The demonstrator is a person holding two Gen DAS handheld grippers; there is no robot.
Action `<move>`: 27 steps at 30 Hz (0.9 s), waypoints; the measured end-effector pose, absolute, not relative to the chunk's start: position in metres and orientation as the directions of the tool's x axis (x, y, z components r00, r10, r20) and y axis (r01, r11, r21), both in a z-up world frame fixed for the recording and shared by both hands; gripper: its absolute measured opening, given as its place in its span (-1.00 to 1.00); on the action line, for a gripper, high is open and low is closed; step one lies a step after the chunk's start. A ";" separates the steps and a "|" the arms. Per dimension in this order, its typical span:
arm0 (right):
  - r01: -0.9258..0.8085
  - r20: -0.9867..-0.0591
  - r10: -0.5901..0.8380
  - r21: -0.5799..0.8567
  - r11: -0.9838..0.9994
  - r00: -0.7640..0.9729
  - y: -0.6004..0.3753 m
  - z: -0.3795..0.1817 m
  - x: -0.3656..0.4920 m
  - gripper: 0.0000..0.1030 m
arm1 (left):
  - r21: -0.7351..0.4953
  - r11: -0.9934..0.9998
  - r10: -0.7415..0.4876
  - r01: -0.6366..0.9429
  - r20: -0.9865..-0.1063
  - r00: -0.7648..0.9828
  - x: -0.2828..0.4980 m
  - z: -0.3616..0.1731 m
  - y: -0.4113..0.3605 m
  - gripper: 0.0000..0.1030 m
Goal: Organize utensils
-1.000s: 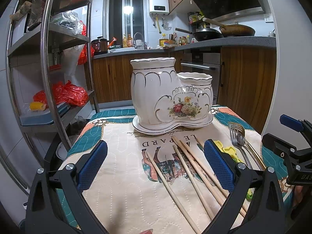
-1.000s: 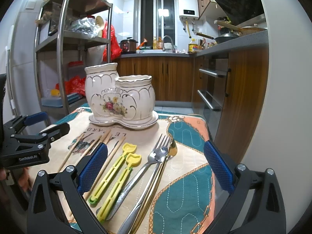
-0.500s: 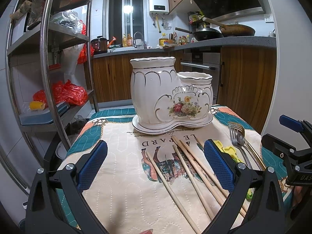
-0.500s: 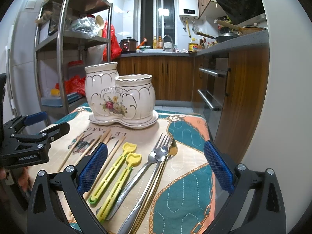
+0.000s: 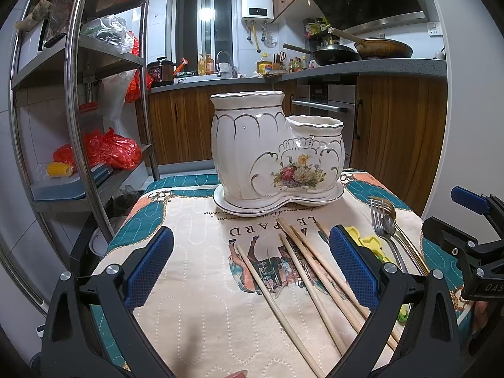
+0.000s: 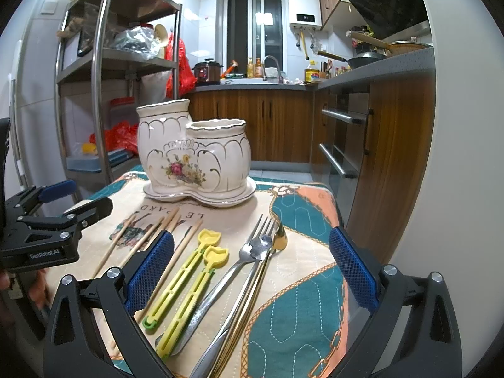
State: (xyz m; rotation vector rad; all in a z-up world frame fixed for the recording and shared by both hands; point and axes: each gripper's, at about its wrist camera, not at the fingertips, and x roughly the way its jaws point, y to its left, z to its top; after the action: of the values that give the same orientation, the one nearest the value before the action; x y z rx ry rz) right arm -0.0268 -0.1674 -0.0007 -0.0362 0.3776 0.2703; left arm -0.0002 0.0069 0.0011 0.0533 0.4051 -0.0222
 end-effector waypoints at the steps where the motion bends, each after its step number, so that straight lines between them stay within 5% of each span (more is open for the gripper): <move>1: -0.267 -0.369 0.254 0.015 0.964 0.894 -0.167 -0.001 -0.027 0.90 | 0.047 0.998 -0.011 0.032 -0.395 0.919 0.000 0.001 0.007 0.89; 27: -0.235 -0.408 0.217 0.008 0.972 0.887 -0.183 0.005 -0.019 0.90 | -0.018 0.997 -0.071 0.071 -0.483 0.873 0.006 -0.001 0.016 0.89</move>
State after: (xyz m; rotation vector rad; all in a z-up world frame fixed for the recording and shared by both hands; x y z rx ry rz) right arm -0.0191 -0.1834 0.0048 -0.0420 0.4194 0.2349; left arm 0.0060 0.0155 -0.0013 0.0003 0.5044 -0.0744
